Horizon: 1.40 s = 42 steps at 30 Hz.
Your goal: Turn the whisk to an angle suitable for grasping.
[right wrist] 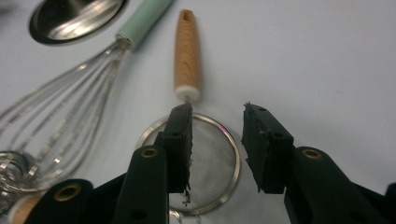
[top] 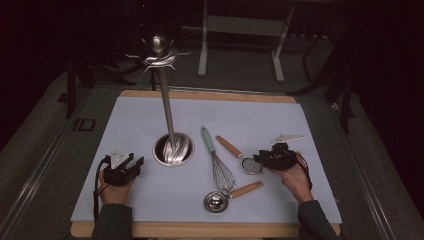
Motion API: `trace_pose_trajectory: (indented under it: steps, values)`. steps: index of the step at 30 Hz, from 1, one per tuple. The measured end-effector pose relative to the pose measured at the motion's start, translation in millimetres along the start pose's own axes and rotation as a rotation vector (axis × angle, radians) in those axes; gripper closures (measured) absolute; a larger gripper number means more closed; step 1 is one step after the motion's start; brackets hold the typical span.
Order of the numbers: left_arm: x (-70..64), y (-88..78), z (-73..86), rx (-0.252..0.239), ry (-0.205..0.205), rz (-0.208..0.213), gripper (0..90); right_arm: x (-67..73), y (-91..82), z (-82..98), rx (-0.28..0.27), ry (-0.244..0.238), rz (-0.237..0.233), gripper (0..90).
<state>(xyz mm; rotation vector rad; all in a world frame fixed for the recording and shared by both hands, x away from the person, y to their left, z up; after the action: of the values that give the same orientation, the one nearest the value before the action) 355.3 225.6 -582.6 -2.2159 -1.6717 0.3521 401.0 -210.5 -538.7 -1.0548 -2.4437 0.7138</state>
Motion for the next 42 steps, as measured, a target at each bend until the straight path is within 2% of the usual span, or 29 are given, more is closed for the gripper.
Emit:
trace_pose_trajectory:
  steps: [3,6,11,15,20,23,28,32,34,35,38,40,42]
  values:
    - [0.1,0.0,-0.1,-0.001,-0.003,-0.001,57.1,3.7,4.1,-4.1,0.007,0.004,-0.024,62.6]
    - [0.2,0.0,-0.1,-0.001,-0.004,-0.001,57.1,5.6,6.9,-6.4,0.019,-0.011,-0.023,62.6]
    - [0.5,0.0,-0.2,-0.003,-0.007,-0.002,57.1,11.8,19.3,-12.2,0.058,-0.06,-0.039,66.4]
    - [0.5,0.1,-0.2,-0.003,-0.008,-0.002,57.1,17.3,29.1,-15.5,0.086,-0.077,-0.043,66.1]
    - [0.7,0.1,-0.1,-0.002,-0.009,-0.002,57.0,25.3,36.7,-22.6,0.09,-0.074,-0.06,63.2]
    - [0.9,0.1,-0.1,-0.002,-0.011,-0.003,56.9,31.7,45.4,-30.3,0.089,-0.048,-0.089,61.8]
    - [1.1,0.3,-0.2,-0.002,-0.013,-0.003,56.9,38.4,55.0,-35.6,0.105,-0.065,-0.092,62.1]
    - [1.2,0.2,-0.2,-0.002,-0.013,-0.004,56.9,46.4,65.0,-39.4,0.125,-0.074,-0.109,65.3]
    - [1.2,0.3,-0.2,-0.003,-0.014,-0.005,56.8,50.5,70.5,-40.7,0.135,-0.079,-0.118,68.6]
    - [1.2,0.3,-0.2,-0.003,-0.015,-0.005,56.7,54.9,75.7,-42.6,0.137,-0.088,-0.124,74.1]
    - [1.5,0.3,-0.3,-0.005,-0.018,-0.006,56.6,58.6,81.1,-44.6,0.141,-0.093,-0.122,76.8]
    - [1.5,0.3,-0.3,-0.005,-0.017,-0.005,56.6,61.8,86.5,-47.2,0.144,-0.087,-0.121,76.7]
    - [1.4,0.3,-0.2,-0.005,-0.017,-0.005,56.6,64.3,95.4,-51.1,0.156,-0.061,-0.113,76.1]
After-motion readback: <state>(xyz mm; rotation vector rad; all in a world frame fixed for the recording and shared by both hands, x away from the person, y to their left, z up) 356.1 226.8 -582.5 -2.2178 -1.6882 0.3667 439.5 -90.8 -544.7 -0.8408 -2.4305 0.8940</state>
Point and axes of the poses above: each handheld gripper's, and its own axes: y roughly forward along the jaws, z roughly out of its underside, x roughly to its left, the point moved 8 cm from there along y, roughly forward along the jaws, and after that the axes turned 8 degrees about -x, right-handed, at the moved point
